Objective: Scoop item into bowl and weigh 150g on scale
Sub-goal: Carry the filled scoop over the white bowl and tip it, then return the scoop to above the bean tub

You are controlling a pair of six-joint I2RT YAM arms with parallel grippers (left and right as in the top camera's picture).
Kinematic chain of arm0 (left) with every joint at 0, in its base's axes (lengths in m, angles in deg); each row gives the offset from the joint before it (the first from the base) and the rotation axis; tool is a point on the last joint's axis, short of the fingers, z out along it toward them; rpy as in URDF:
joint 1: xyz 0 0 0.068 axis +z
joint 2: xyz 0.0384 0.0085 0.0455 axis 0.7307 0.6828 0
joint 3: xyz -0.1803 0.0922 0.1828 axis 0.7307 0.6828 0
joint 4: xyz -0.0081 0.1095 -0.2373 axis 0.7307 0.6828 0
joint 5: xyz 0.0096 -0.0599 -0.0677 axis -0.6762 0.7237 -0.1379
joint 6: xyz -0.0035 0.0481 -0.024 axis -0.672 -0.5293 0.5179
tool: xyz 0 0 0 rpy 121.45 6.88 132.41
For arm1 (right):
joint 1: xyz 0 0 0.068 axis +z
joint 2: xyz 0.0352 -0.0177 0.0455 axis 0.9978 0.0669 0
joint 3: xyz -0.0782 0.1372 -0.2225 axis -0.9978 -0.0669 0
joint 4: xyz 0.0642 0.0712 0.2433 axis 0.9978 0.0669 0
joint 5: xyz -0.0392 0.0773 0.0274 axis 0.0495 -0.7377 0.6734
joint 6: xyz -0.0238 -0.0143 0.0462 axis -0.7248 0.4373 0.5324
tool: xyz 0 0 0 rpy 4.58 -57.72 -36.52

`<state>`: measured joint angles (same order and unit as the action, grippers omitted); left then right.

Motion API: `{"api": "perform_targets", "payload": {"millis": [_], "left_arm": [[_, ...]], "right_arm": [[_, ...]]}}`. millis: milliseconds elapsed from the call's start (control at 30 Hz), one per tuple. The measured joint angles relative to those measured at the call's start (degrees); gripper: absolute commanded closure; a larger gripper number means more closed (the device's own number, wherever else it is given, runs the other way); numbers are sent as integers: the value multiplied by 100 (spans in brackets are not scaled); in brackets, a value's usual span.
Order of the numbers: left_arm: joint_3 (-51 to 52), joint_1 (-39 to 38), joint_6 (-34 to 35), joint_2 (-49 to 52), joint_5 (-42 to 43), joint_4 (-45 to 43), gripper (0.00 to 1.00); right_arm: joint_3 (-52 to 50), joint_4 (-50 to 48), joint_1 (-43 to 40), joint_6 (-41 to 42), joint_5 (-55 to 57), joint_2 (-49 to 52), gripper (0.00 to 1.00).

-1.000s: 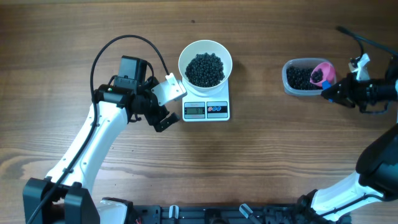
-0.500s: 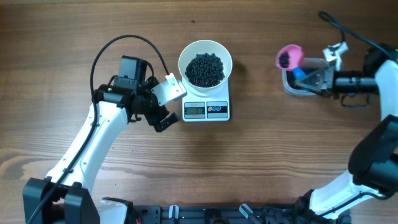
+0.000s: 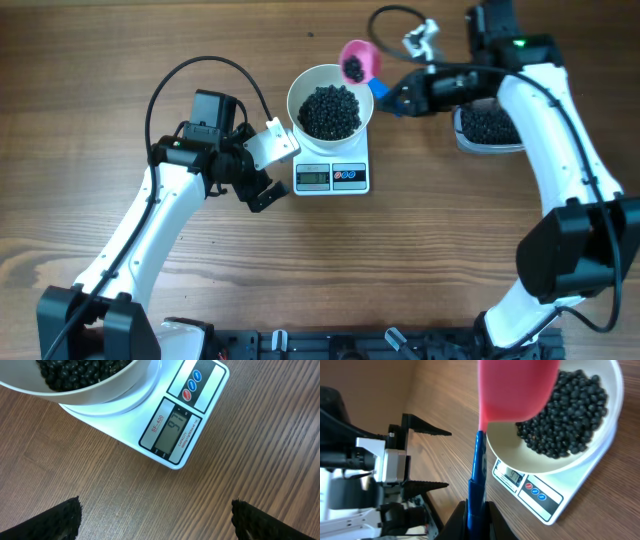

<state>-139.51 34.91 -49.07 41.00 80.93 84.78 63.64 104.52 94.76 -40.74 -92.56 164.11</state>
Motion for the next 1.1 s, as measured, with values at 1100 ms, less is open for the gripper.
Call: {"api": "perform_targets", "payload": {"millis": [1100], "left_arm": [[0,0,0,0,0,0,0]], "right_arm": [[251,-378,1821,15,4614,0,96]]}}
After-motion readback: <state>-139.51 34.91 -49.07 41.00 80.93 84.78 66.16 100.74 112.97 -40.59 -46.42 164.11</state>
